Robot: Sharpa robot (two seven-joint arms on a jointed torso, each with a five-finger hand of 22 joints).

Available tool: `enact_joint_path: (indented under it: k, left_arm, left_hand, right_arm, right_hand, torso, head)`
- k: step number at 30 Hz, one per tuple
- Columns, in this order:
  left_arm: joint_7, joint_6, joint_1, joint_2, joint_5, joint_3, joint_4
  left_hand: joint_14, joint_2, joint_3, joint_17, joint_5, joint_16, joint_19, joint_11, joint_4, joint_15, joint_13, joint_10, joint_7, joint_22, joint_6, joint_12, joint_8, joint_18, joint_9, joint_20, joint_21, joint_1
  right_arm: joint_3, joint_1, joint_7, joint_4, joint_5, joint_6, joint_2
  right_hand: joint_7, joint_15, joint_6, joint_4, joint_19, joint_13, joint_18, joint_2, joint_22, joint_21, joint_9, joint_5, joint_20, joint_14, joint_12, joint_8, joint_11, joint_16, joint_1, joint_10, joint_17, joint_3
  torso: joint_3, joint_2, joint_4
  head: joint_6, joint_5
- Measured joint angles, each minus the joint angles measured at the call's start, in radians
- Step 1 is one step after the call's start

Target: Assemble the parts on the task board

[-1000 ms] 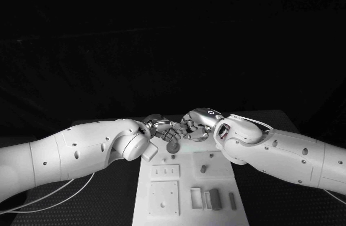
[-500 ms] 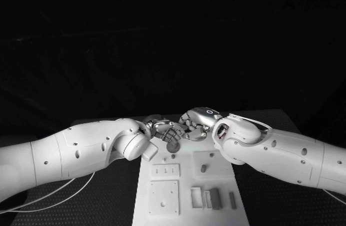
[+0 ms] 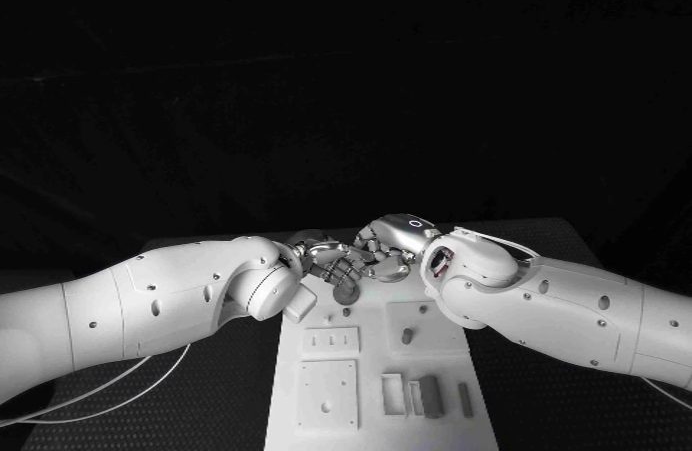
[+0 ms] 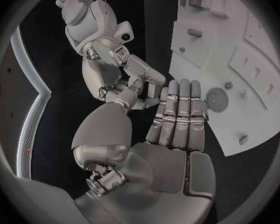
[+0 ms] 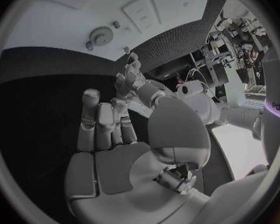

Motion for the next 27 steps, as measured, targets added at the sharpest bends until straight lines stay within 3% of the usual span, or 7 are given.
enact_joint_path:
  k: [14, 23, 27]
  left_arm:
    - [-0.005, -0.002, -0.001, -0.001, 0.002, -0.001, -0.002]
    - [-0.013, 0.001, -0.001, -0.001, 0.003, -0.001, -0.003]
    - [-0.016, 0.001, -0.001, 0.0, 0.001, -0.001, -0.003]
  left_hand:
    - [0.0, 0.075, 0.03, 0.015, 0.0, -0.004, 0.0, -0.013, -0.047, 0.0, 0.016, 0.02, -0.015, 0.009, 0.029, 0.007, 0.001, 0.0, -0.001, 0.0, 0.0, 0.053]
    - [0.026, 0.087, 0.053, 0.045, -0.002, 0.004, 0.007, -0.033, -0.07, -0.015, 0.038, 0.05, -0.002, 0.022, 0.044, 0.026, 0.019, 0.0, 0.006, -0.007, 0.0, 0.065]
    - [0.038, 0.098, 0.071, 0.063, -0.002, 0.017, 0.015, -0.039, -0.084, -0.028, 0.051, 0.069, 0.002, 0.03, 0.048, 0.039, 0.028, 0.0, 0.01, -0.015, 0.0, 0.076]
  right_arm:
    - [0.001, -0.002, 0.005, -0.01, 0.0, 0.001, 0.008]
    - [0.001, -0.004, 0.011, -0.013, 0.0, 0.001, 0.009]
    - [0.001, -0.005, 0.011, -0.014, 0.0, 0.001, 0.01]
  right_hand:
    - [0.0, 0.001, 0.0, -0.003, 0.0, 0.0, 0.0, 0.001, 0.0, 0.0, 0.01, 0.002, 0.0, 0.0, 0.0, 0.015, 0.0, 0.0, -0.001, 0.0, 0.0, -0.003]
    - [0.0, 0.002, 0.0, -0.006, 0.0, 0.0, 0.0, 0.002, 0.0, 0.0, 0.01, 0.002, 0.0, 0.002, 0.0, 0.015, 0.0, 0.0, 0.0, 0.0, 0.0, -0.002]
    - [0.0, 0.002, 0.0, -0.008, 0.0, 0.0, 0.0, 0.003, 0.0, 0.0, 0.036, 0.002, 0.0, 0.002, 0.0, 0.015, 0.0, 0.0, 0.001, 0.0, 0.0, -0.003]
  torso:
    - [0.0009, 0.001, 0.0001]
    - [0.0009, 0.001, -0.0004]
    - [0.0014, 0.001, -0.0004]
  head:
    - [-0.005, -0.001]
    - [-0.006, -0.002]
    - [-0.007, -0.002]
